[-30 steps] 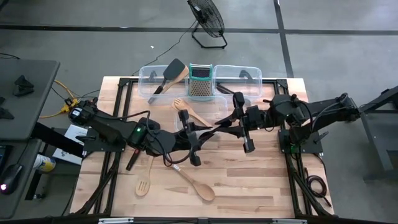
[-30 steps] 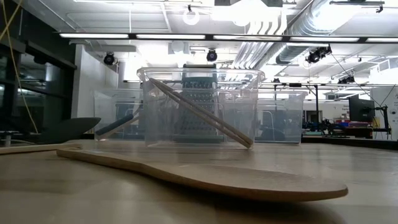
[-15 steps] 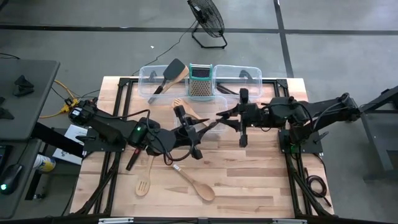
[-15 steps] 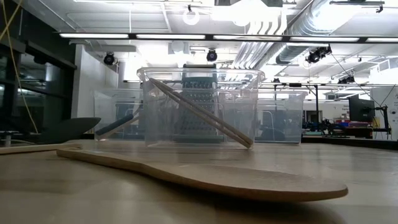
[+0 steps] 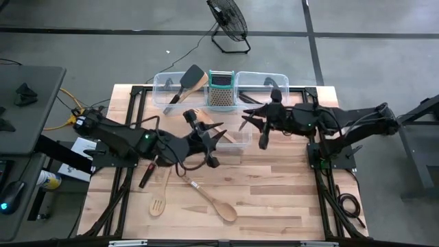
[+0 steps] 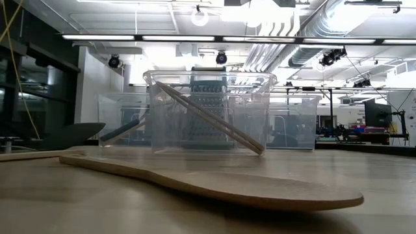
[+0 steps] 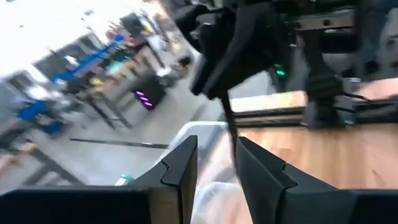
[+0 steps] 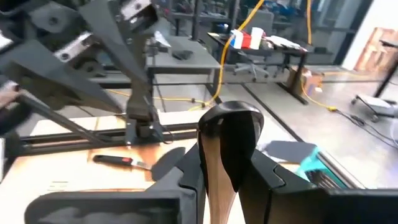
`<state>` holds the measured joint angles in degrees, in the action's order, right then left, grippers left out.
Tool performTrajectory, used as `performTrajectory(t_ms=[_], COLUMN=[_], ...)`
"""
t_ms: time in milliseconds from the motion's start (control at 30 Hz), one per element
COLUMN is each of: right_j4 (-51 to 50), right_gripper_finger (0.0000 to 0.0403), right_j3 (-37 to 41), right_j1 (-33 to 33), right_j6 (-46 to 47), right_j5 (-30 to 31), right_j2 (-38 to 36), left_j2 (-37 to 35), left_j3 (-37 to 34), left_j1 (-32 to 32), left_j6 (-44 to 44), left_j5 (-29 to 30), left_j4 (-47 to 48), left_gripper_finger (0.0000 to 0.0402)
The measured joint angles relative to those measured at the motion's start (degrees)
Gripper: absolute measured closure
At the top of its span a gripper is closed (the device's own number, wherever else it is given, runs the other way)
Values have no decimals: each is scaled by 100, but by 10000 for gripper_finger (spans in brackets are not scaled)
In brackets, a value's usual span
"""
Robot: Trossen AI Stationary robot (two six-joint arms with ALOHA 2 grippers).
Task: Pick & Place Kitchen Items
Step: Put the black knife into the right transparent bin
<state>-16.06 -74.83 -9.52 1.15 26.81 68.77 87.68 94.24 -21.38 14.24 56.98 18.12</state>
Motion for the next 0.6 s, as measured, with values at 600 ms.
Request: performTrajectory(t_ms=[600], right_j4=[-579], right_gripper_finger=[347], right_j3=[0], right_j1=[1809], right_j6=[1134], right_j5=[934], right_j2=[0], left_j2=[-465], left_j3=[-4], left_j1=[2327], left_j6=[-770], left_j5=[-3984], left_j4=[2146], left_gripper_finger=[334])
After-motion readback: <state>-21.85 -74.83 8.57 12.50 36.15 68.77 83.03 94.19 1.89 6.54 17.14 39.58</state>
